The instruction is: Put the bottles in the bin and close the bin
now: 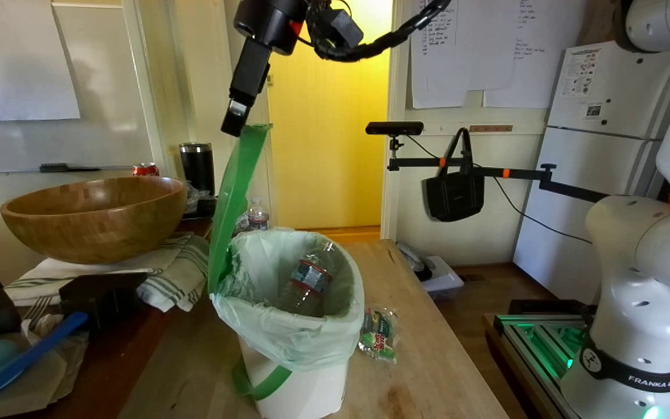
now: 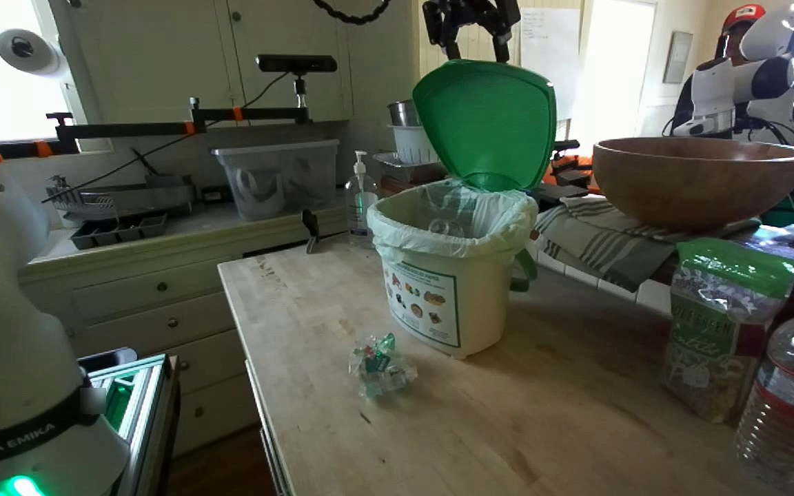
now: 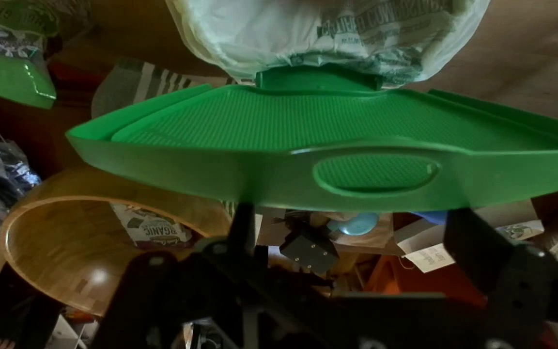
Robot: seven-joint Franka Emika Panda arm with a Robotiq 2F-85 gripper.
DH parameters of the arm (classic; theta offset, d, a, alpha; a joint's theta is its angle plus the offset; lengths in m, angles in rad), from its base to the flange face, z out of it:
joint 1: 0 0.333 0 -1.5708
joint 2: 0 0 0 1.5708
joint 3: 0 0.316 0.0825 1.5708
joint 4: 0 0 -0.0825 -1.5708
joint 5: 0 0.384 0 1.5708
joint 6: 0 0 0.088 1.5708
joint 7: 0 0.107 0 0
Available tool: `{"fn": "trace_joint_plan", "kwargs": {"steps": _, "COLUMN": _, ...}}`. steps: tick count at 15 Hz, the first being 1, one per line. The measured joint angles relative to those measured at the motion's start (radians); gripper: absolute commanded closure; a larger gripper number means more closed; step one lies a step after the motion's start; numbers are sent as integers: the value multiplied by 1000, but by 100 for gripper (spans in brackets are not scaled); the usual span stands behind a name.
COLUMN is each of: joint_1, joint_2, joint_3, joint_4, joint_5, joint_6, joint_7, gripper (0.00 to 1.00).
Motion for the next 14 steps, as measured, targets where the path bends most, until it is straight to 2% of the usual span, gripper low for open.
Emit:
{"fn": "trace_joint_plan", "kwargs": {"steps": 9, "joint_1": -24, "joint_2": 37, "joint_3": 3, "joint_4": 15, "joint_5": -16, "joint_6": -156, "joint_7": 28, "gripper": 0}}
{"fn": "trace_joint_plan", "kwargs": {"steps": 14, "joint_1": -24, "joint_2": 30, "joint_3": 12, "joint_4": 21, "joint_5": -20, "joint_6": -189, "joint_7": 37, "gripper": 0}}
